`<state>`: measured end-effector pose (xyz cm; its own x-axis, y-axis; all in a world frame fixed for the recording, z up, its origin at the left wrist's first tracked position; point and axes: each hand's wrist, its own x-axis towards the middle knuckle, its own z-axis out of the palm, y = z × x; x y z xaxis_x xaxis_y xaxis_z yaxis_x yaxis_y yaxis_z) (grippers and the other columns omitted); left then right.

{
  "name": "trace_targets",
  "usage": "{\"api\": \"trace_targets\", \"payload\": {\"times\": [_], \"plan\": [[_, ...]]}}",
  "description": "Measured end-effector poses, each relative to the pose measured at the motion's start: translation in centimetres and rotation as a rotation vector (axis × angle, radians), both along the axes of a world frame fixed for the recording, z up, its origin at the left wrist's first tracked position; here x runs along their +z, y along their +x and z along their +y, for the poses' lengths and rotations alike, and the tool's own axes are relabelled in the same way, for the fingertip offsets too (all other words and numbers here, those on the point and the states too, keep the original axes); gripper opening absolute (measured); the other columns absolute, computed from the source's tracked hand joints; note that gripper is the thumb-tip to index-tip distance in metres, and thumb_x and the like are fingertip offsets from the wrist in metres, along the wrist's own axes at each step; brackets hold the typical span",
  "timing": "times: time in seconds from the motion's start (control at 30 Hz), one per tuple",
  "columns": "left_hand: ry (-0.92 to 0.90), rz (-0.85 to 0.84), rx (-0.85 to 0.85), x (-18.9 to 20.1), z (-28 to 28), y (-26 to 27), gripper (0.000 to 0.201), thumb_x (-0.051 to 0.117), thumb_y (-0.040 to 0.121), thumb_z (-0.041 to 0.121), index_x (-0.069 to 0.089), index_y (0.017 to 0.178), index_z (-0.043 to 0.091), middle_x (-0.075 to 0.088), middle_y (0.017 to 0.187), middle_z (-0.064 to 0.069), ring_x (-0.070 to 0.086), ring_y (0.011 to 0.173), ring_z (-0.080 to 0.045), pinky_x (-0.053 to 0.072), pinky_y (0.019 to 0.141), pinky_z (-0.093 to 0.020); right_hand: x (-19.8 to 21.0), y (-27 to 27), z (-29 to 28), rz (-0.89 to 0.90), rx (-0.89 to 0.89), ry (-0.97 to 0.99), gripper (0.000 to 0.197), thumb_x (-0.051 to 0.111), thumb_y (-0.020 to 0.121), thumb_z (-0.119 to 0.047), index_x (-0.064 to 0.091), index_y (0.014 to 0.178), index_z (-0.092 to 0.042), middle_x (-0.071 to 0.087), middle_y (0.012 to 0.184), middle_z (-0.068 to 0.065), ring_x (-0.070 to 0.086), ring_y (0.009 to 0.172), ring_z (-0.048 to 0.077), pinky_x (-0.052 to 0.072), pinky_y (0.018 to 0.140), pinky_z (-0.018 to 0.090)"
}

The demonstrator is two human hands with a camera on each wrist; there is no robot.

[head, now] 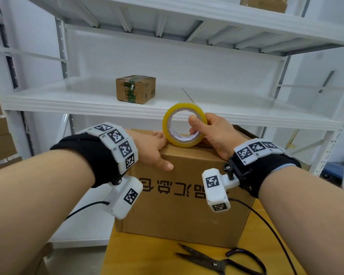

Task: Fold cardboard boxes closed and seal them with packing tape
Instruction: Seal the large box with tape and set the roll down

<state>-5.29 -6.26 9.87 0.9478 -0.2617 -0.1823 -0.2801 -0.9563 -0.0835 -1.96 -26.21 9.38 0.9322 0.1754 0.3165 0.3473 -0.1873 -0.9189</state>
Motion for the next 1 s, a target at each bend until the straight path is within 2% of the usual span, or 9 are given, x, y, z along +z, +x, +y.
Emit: {"api": "trace_targets", "payload": {"times": [0.17,0.3,0.4,0.5,0.57,0.7,0.8,0.87,1.0], "plan": [[-0.031,0.005,0.001,-0.1,0.0,-0.1,0.103,0.05,0.085,0.071,-0.008,0.157,0.024,-0.006,0.165,0.003,-0.003,0.151,-0.017,0.009,0.122,-0.05,-0.2,0.1,-0.1,-0.04,0.03,0.007,0.055,0.077,0.067,-0.055,0.064,0.1,-0.014,0.065,0.085,0.009,0.062,0.079,0.02,0.054,0.081,0.038],[-0.04,0.015,0.009,0.0,-0.2,-0.5,0.102,0.051,0.087,0.068,-0.008,0.157,0.022,-0.008,0.165,0.001,-0.004,0.152,-0.018,0.008,0.122,-0.048,-0.2,0.4,-0.1,-0.06,0.019,0.035,0.062,0.078,0.069,-0.054,0.063,0.106,-0.007,0.059,0.085,0.007,0.059,0.079,0.021,0.054,0.082,0.039],[-0.021,0.008,0.025,0.2,-0.5,-1.0,0.099,0.05,0.09,0.065,-0.007,0.157,0.018,-0.01,0.165,0.0,-0.004,0.152,-0.018,0.007,0.123,-0.046,-0.3,0.8,-1.0,-0.064,-0.049,0.095,0.046,0.08,0.075,-0.05,0.063,0.096,-0.013,0.051,0.072,0.0,0.052,0.074,0.019,0.049,0.078,0.034],[0.014,0.015,0.047,0.4,-0.9,-1.1,0.1,0.048,0.09,0.066,-0.009,0.156,0.017,-0.012,0.164,-0.001,-0.005,0.152,-0.018,0.007,0.123,-0.046,-0.4,1.0,-1.6,-0.037,-0.052,0.117,0.037,0.082,0.078,-0.044,0.06,0.09,-0.017,0.048,0.07,0.0,0.049,0.072,0.02,0.048,0.076,0.033],[0.035,0.013,0.06,0.4,-1.3,-1.1,0.103,0.047,0.088,0.069,-0.011,0.156,0.017,-0.012,0.164,-0.001,-0.005,0.151,-0.018,0.007,0.123,-0.045,-0.5,1.1,-1.7,-0.02,-0.043,0.116,0.04,0.084,0.076,-0.046,0.064,0.095,-0.016,0.052,0.07,0.001,0.051,0.072,0.02,0.047,0.075,0.034],[0.041,-0.034,0.056,0.2,-1.9,-1.1,0.107,0.046,0.086,0.074,-0.008,0.157,0.014,-0.007,0.165,-0.003,-0.003,0.152,-0.018,0.01,0.123,-0.044,-0.5,1.2,-2.0,0.026,-0.044,0.088,0.058,0.087,0.062,-0.057,0.063,0.097,-0.017,0.061,0.071,0.0,0.056,0.073,0.019,0.048,0.077,0.035],[0.028,-0.035,0.042,0.0,-2.0,-0.8,0.109,0.046,0.084,0.075,-0.008,0.156,0.015,-0.006,0.165,-0.003,-0.002,0.152,-0.019,0.011,0.123,-0.045,-0.4,1.1,-1.9,0.041,-0.042,0.058,0.056,0.083,0.068,-0.056,0.063,0.101,-0.015,0.065,0.072,-0.001,0.059,0.076,0.02,0.05,0.082,0.038],[0.0,-0.028,0.014,-0.1,-2.3,-0.6,0.107,0.047,0.083,0.076,-0.005,0.157,0.018,-0.002,0.165,-0.003,-0.001,0.152,-0.02,0.012,0.122,-0.046,-0.3,0.9,-1.7,0.047,-0.034,0.033,0.055,0.084,0.07,-0.056,0.064,0.102,-0.015,0.066,0.073,-0.001,0.06,0.078,0.02,0.051,0.084,0.04],[-0.053,-0.007,-0.018,0.2,-3.2,-0.5,0.098,0.05,0.083,0.074,0.004,0.156,0.029,0.004,0.165,0.002,0.001,0.152,-0.021,0.011,0.122,-0.048,-0.3,0.8,-1.7,0.05,0.011,0.016,0.063,0.088,0.057,-0.057,0.064,0.099,-0.017,0.066,0.078,0.001,0.061,0.081,0.022,0.052,0.088,0.043]]}}
